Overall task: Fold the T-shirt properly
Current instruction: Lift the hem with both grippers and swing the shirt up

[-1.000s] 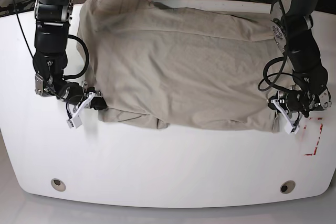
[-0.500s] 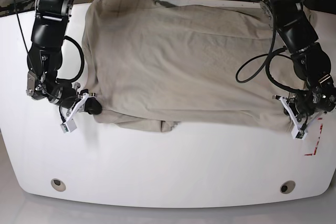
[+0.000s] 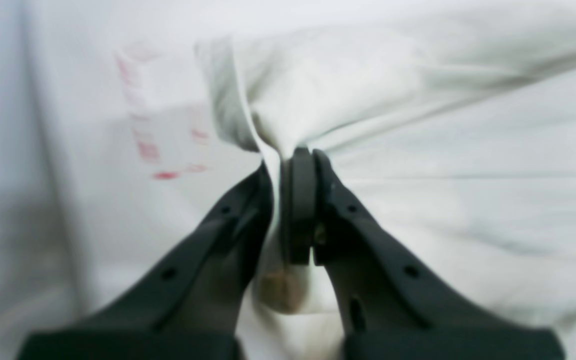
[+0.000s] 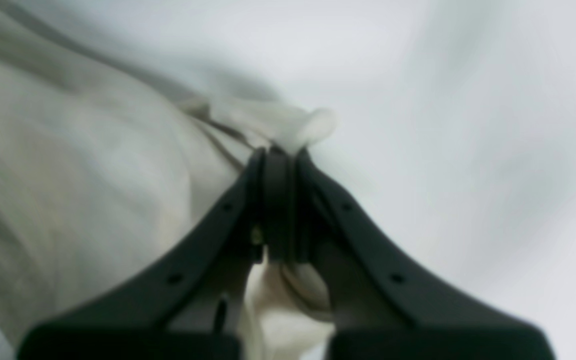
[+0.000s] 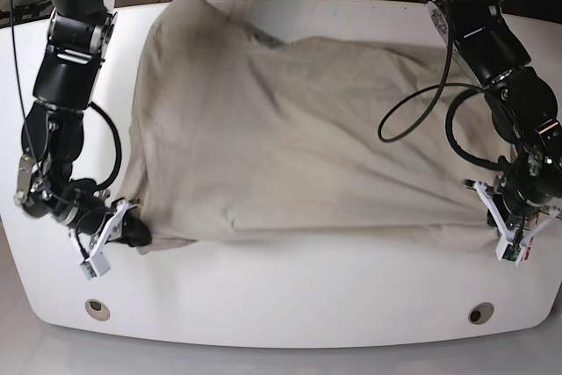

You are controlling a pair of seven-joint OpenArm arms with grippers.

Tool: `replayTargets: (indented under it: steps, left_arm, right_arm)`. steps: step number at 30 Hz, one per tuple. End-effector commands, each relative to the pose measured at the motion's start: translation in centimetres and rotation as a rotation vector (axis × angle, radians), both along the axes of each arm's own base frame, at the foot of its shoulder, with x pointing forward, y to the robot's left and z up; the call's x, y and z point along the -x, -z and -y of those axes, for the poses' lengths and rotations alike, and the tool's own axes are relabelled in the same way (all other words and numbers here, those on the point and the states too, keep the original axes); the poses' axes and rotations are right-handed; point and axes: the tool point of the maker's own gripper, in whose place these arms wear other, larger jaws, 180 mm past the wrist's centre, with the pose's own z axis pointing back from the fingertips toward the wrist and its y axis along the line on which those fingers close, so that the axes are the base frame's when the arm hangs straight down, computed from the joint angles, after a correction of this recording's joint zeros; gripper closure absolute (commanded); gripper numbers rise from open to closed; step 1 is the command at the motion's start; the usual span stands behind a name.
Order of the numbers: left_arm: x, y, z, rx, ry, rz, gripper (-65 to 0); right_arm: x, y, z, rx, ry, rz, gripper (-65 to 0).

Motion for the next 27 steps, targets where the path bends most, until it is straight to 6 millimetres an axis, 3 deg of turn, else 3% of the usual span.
replayTargets:
  steps: [1, 4, 9, 14, 18, 21, 23, 25, 27]
  left_arm:
    - [-1.2, -4.7, -0.1, -0.064, 0.007, 0.104, 0.0]
    - [-1.6, -9.3, 0.0, -0.108, -0.007, 0.200, 0.0]
    - [-2.2, -17.7, -0.3, -0.144, -0.044, 0.383, 0.0]
    - [-2.1, -25.2, -1.7, -0.178, -0.078, 0.546, 0.0]
    - [-2.0, -28.8, -1.2, -0.196, -0.068, 0.622, 0.0]
    - [-1.9, -29.9, -1.1, -0.242, -0.056, 0.633, 0.0]
    - [-2.0, -29.9, -0.6, -0.256, -0.042, 0.629, 0.0]
    - [-2.2, -29.8, -0.1, -0.267, -0.027, 0.625, 0.0]
    - [-2.3, -28.2, 0.1, -0.273, -0.018, 0.590, 0.0]
  right_arm:
    - [-2.0, -5.4, 1.8, 0.024, 0.024, 0.118, 0.0]
    - [-3.2, -9.3, 3.3, 0.069, 0.038, 0.175, 0.0]
    - [-4.8, -17.7, 5.2, 0.149, 0.055, 0.304, 0.0]
    - [-5.4, -26.4, 5.7, 0.255, 0.050, 0.431, 0.0]
    - [-4.9, -31.0, 6.3, 0.309, 0.064, 0.498, 0.0]
    - [-4.4, -33.0, 6.0, 0.304, 0.046, 0.528, 0.0]
    - [-4.2, -33.0, 5.8, 0.299, 0.033, 0.523, 0.0]
    - [-3.9, -32.4, 6.3, 0.298, 0.032, 0.507, 0.0]
    - [-3.8, -30.1, 6.5, 0.280, 0.017, 0.463, 0.0]
